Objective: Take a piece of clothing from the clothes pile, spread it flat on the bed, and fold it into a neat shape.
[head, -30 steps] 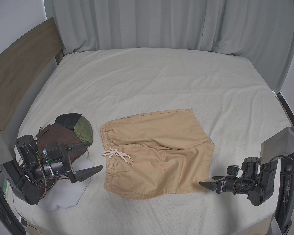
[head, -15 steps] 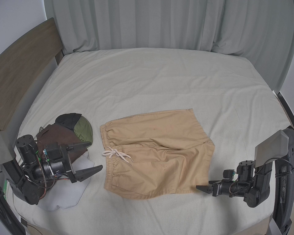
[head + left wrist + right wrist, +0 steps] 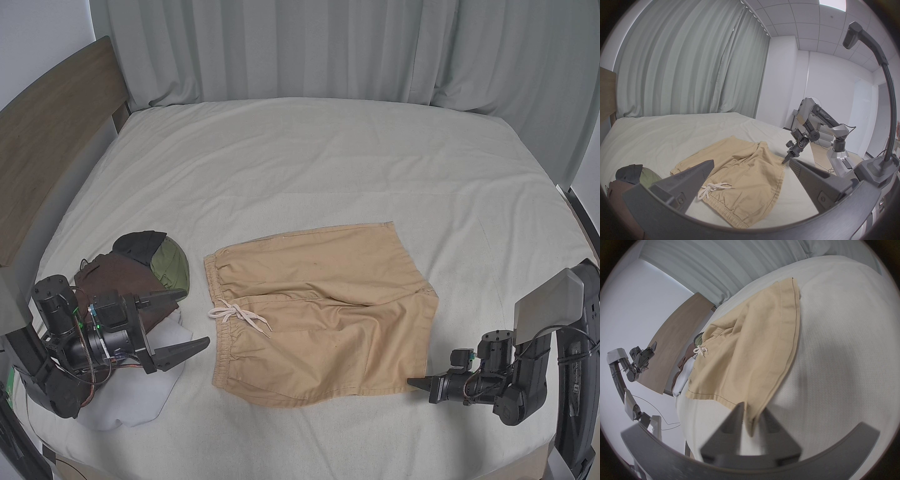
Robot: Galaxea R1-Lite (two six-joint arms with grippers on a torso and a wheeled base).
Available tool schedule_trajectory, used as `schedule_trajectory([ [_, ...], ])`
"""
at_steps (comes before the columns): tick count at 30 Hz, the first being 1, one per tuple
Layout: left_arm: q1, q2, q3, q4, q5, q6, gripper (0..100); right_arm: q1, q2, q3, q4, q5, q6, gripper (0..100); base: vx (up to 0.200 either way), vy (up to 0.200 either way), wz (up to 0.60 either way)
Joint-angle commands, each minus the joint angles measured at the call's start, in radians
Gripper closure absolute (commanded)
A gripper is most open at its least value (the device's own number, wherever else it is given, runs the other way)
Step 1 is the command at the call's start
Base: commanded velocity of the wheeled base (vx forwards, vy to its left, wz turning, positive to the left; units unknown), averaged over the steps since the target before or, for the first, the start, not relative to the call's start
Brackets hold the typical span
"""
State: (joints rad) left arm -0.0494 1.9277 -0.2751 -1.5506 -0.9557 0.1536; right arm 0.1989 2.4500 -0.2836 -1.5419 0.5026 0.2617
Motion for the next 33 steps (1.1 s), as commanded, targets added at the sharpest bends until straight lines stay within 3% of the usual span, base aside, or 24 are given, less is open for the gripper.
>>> schedule_trajectory([
  [1,0.0,-0.001,0.001,0.0,0.0,0.0,0,-0.003,0.003,0.003,-0.001,0.001,-0.002,100,0.0,0.0,0.0],
  [15,0.005,0.062,0.008,0.0,-0.001,-0.017,0,-0.044,-0.011,0.021,-0.001,-0.006,-0.012,100,0.0,0.0,0.0],
  [21,0.032,0.152,-0.004,0.0,-0.003,-0.036,0,-0.092,-0.016,0.047,0.0,-0.006,-0.085,100,0.0,0.0,0.0],
  [25,0.04,0.185,-0.006,0.0,-0.005,-0.046,0,-0.095,-0.016,0.066,0.0,-0.006,-0.088,100,0.0,0.0,0.0],
  [33,0.04,0.251,-0.022,0.0,0.002,-0.124,0,-0.095,-0.019,0.069,-0.001,-0.004,-0.09,100,0.0,0.0,0.0],
])
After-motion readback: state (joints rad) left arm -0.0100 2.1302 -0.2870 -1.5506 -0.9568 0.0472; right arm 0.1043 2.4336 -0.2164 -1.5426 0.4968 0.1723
